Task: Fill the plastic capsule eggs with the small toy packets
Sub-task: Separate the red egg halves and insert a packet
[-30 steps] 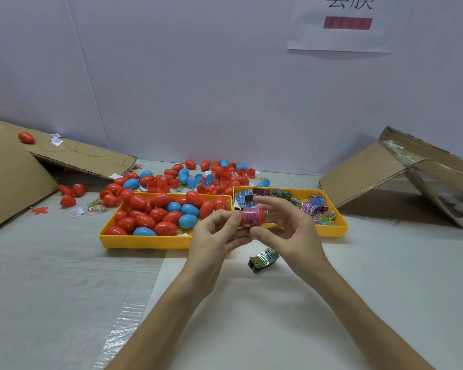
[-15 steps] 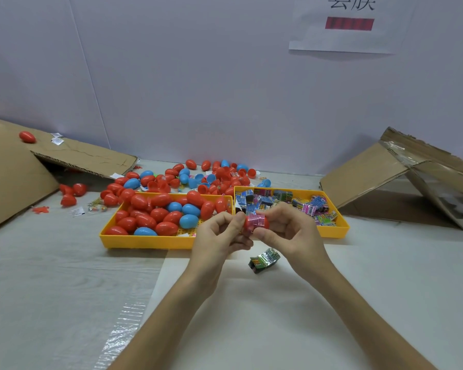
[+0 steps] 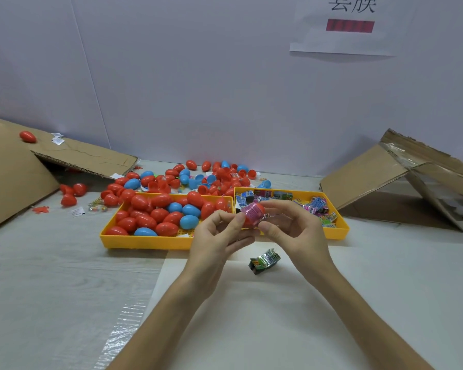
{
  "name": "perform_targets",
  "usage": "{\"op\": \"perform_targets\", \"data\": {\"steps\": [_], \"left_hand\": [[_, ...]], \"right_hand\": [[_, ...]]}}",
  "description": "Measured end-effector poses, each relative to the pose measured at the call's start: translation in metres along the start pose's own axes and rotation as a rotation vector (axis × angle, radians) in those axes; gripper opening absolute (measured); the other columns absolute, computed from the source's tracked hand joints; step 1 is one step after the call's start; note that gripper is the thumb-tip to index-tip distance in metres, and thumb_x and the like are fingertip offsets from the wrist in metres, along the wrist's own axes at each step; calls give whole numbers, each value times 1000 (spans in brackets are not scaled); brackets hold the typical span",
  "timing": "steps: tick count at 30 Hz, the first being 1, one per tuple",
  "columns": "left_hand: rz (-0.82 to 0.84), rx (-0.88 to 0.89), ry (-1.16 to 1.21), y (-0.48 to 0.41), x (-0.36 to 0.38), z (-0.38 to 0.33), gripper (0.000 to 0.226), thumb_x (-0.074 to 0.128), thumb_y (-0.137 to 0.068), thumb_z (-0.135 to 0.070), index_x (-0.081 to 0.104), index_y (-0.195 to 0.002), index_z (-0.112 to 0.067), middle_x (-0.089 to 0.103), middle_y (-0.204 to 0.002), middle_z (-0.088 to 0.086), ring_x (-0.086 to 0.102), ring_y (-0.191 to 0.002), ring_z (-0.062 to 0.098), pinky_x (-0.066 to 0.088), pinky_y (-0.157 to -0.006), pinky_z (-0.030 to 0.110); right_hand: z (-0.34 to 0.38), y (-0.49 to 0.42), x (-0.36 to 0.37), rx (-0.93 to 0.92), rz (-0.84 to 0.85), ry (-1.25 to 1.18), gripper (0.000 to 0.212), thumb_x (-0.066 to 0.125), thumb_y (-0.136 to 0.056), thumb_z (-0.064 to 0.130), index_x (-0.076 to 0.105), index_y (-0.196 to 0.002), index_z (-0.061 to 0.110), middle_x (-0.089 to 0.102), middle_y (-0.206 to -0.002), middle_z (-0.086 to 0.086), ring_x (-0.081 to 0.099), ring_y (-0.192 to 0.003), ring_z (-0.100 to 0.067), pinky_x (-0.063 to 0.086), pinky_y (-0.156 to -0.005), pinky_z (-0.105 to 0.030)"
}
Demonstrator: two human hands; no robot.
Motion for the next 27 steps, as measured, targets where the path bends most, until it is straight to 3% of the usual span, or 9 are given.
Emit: {"op": "perform_targets", "data": {"steps": [4, 7, 10, 17, 22, 27], "left_hand": [[63, -33, 48, 1, 2, -1, 40, 75, -78, -26, 63, -111, -7, 75, -101, 15, 75, -93, 27, 60, -76, 28], [157, -28, 34, 2, 5, -2, 45, 77, -82, -28, 67, -125, -22, 75, -109, 11, 72, -106, 28, 60, -84, 33], [204, -22, 8, 4, 8, -2, 42, 75, -85, -31, 69, -127, -30, 73, -116, 10, 70, -111, 28, 59, -89, 37], [164, 4, -63, 4, 9, 0, 41, 69, -84, -30, 69, -122, -17, 76, -106, 10, 73, -102, 28, 60, -81, 31], [149, 43, -113, 4, 8, 2, 34, 69, -83, -30, 71, -113, -14, 77, -97, 10, 75, -94, 25, 60, -77, 29], [126, 33, -85, 3, 7, 4, 36, 70, -82, -31, 69, -111, -9, 77, -93, 10, 75, -93, 28, 61, -79, 33]], "right_hand": [[1, 2, 3, -62, 29, 81, 50, 84, -78, 29, 67, -124, 23, 73, -113, 1, 72, -102, -23, 61, -79, -33], [1, 3, 6, -77, 28, 91, 53, 85, -75, 41, 68, -122, 25, 73, -110, 2, 72, -99, -24, 60, -78, -31], [2, 3, 5, -83, 22, 96, 45, 85, -76, 40, 69, -117, 28, 74, -108, 3, 73, -99, -23, 59, -78, -30], [8, 5, 5, -64, 44, 70, 37, 87, -72, 46, 72, -103, 33, 74, -100, 3, 75, -91, -23, 61, -76, -31], [9, 6, 4, -76, 56, 102, 32, 86, -75, 34, 71, -103, 27, 75, -99, 3, 75, -92, -21, 60, -79, -28], [7, 7, 6, -61, 51, 93, 31, 83, -77, 36, 71, -105, 26, 74, -101, 3, 74, -94, -23, 62, -79, -35]]}}
Point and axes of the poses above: each hand's wrist, its own y-axis away from the middle knuckle, its own x-axis out of the palm, z = x × y, the point moved 3 cm from there along -y, towards the middle knuckle
